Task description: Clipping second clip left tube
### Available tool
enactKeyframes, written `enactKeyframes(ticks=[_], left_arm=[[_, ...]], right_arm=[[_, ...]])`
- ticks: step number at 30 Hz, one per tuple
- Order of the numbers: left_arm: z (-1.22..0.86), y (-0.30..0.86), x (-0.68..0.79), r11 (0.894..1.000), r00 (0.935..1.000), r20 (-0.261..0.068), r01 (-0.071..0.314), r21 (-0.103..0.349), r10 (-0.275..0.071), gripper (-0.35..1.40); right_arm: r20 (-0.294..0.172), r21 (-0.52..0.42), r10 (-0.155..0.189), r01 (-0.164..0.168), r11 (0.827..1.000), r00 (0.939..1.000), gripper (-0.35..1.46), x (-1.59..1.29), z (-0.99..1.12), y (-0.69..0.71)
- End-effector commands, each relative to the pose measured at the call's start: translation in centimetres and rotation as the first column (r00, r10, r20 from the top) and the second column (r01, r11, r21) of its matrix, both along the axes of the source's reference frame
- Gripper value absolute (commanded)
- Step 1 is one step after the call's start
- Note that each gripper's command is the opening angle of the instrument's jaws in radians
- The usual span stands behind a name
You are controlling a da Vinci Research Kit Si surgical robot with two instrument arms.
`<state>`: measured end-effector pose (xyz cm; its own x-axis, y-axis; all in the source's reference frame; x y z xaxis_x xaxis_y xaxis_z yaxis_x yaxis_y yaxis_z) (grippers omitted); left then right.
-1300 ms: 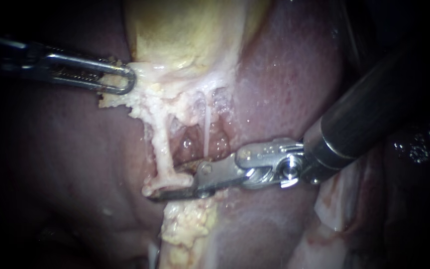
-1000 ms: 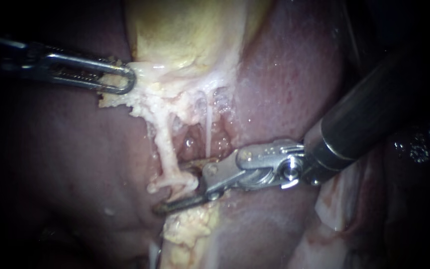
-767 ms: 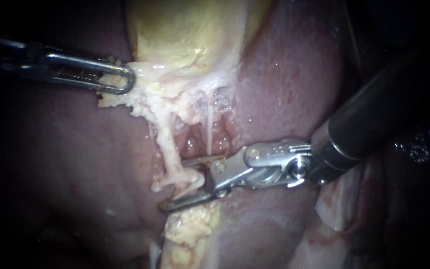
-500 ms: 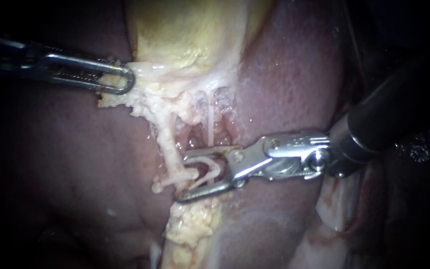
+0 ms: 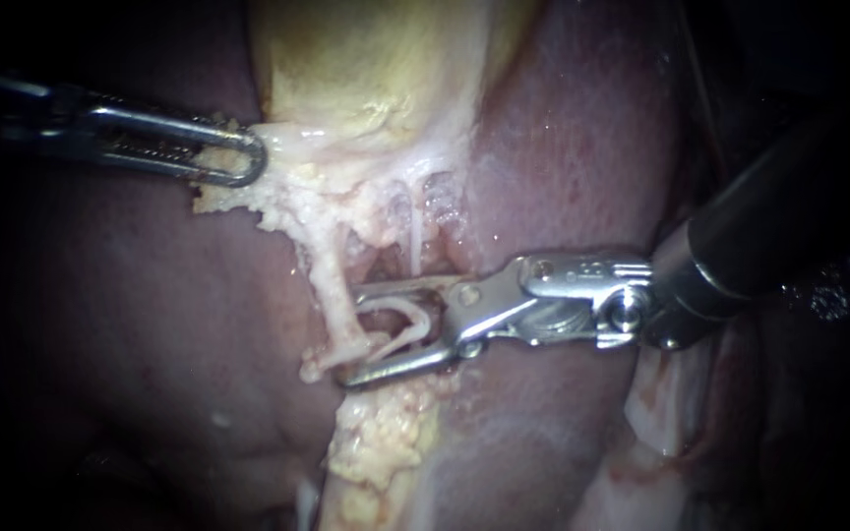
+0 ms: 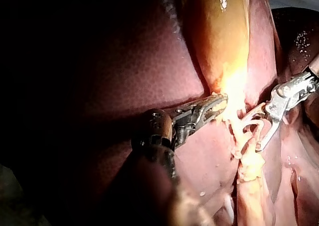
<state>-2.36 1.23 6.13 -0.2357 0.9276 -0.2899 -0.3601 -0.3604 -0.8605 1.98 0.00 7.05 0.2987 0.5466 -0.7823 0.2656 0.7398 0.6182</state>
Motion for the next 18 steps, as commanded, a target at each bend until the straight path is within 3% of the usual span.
enactKeyframes(ticks=[1,5,10,18], left_arm=[[0.00,0.00,0.00,1.000,1.0000,0.000,0.000,0.000,0.000,-0.35],[0.01,-0.01,-0.01,1.000,1.0000,-0.001,0.001,0.000,-0.001,-0.35],[0.01,-0.01,-0.01,1.000,1.0000,-0.001,0.001,-0.001,-0.001,-0.35],[0.01,-0.01,-0.01,1.000,1.0000,-0.001,0.001,-0.001,-0.001,-0.35]], right_arm=[[-0.007,0.011,-0.009,0.009,1.000,0.9999,0.50,0.02,0.00,-0.02],[-0.050,0.031,-0.018,0.019,0.999,0.9986,0.49,0.15,-0.02,-0.08],[-0.087,0.072,0.008,-0.002,0.997,0.9962,0.49,0.33,-0.03,-0.11],[-0.087,0.095,0.019,-0.011,0.995,0.9960,0.49,0.44,0.07,-0.19]])
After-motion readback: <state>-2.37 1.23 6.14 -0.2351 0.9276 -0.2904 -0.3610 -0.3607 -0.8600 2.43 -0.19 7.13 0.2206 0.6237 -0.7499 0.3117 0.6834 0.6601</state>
